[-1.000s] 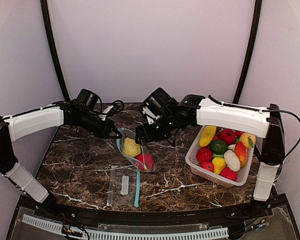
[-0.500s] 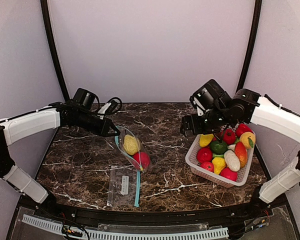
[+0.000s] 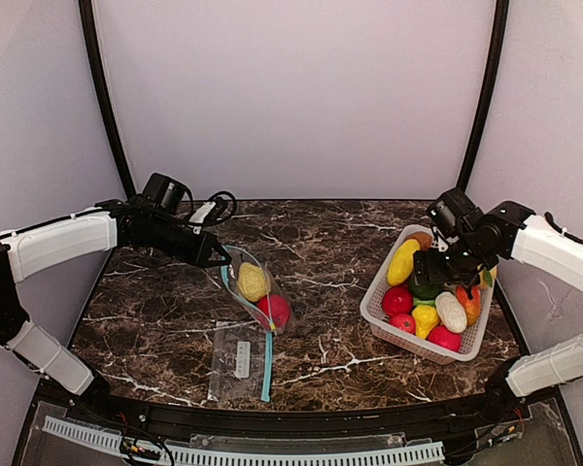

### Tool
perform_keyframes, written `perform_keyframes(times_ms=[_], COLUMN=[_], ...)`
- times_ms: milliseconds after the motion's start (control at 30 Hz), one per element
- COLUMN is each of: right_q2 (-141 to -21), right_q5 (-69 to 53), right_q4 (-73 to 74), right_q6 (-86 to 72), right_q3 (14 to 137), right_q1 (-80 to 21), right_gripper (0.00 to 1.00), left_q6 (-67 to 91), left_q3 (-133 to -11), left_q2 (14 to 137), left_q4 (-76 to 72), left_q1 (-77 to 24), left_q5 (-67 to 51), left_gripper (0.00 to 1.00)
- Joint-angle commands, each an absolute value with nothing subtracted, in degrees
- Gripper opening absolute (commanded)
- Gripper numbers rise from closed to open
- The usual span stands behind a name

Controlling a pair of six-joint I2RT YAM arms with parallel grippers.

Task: Place the food in the zip-top bag and seal the zipper
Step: Place the fake fruit in the bin.

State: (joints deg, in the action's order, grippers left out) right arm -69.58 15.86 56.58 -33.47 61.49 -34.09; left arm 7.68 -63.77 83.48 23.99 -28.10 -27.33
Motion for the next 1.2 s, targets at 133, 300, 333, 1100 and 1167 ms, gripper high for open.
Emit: perform_keyframes(times_ms=[133,300,333,1100,1167], right_q2=[-70.4,-73.57,-74.15,-81.3,-81.02], right_q5=[11.06,10.75,10.65,11.42,11.7], right_q4=[47.83,45.21,44.68,40.46,40.44], right_q6=[-27.01,-23.99,-23.59,-22.92,-23.17], right_q3=[57.49,58.2,58.33,55.03,54.41], right_q1=[-27.13,-25.44,-25.18,-23.55,-23.55], right_gripper=[0.89,0.91,0.92,0.92,0.9], left_q6=[6.27,6.03,6.06,5.22,5.23], left_q3=[-62.92,-63.01,-63.02,-63.32,-63.4], left_q2=[82.09,82.08,82.08,81.3,81.3], left_q4=[25.48,25.68,25.71,26.24,26.32], left_q1=[-27.77,-27.77,-27.73,-27.77,-27.75], left_q5=[-26.48,-26.2,-26.2,-25.58,-25.58], left_gripper=[0.01,0.01,0.01,0.01,0.01])
